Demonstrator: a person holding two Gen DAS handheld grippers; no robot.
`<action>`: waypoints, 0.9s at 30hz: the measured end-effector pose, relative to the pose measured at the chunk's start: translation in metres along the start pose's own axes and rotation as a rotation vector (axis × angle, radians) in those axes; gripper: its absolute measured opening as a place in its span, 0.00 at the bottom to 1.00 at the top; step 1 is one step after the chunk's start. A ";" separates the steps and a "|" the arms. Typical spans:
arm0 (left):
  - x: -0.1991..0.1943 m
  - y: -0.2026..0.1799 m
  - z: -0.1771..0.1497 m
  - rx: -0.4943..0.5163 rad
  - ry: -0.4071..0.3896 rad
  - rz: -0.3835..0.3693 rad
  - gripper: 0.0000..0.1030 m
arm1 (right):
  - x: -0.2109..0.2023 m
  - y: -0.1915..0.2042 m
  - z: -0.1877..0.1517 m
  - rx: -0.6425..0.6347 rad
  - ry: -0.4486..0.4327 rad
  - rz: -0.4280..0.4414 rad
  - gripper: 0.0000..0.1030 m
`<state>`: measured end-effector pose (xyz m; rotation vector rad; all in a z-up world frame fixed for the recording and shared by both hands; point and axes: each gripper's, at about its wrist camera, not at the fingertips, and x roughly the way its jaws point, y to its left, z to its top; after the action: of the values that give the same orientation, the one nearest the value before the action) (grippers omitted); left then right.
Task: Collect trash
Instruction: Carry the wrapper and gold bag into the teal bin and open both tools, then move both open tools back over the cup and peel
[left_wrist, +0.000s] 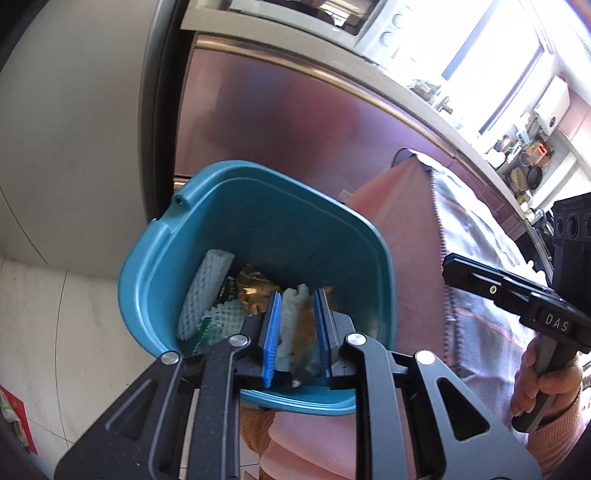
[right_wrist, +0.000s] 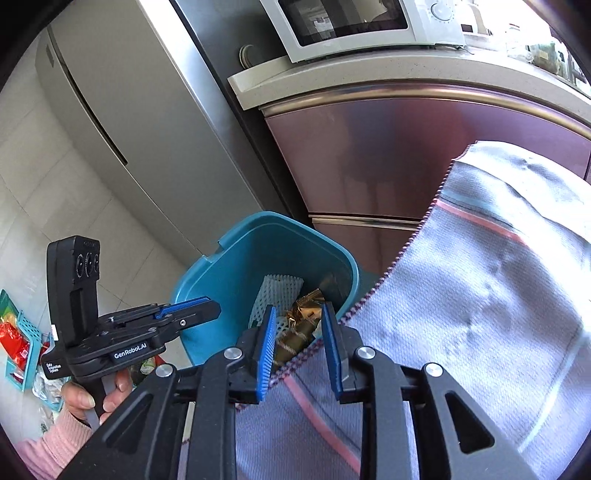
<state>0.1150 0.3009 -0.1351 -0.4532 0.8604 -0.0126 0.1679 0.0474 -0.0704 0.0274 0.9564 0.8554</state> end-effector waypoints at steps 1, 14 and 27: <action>-0.002 -0.004 0.000 0.007 -0.006 -0.010 0.18 | -0.005 0.000 -0.002 0.000 -0.008 0.005 0.23; -0.028 -0.086 -0.003 0.171 -0.079 -0.170 0.28 | -0.098 -0.008 -0.034 -0.001 -0.159 0.019 0.27; -0.003 -0.205 -0.019 0.370 -0.014 -0.322 0.48 | -0.194 -0.078 -0.094 0.163 -0.318 -0.145 0.31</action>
<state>0.1338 0.1089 -0.0642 -0.2388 0.7433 -0.4573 0.0935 -0.1633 -0.0201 0.2256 0.7167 0.6150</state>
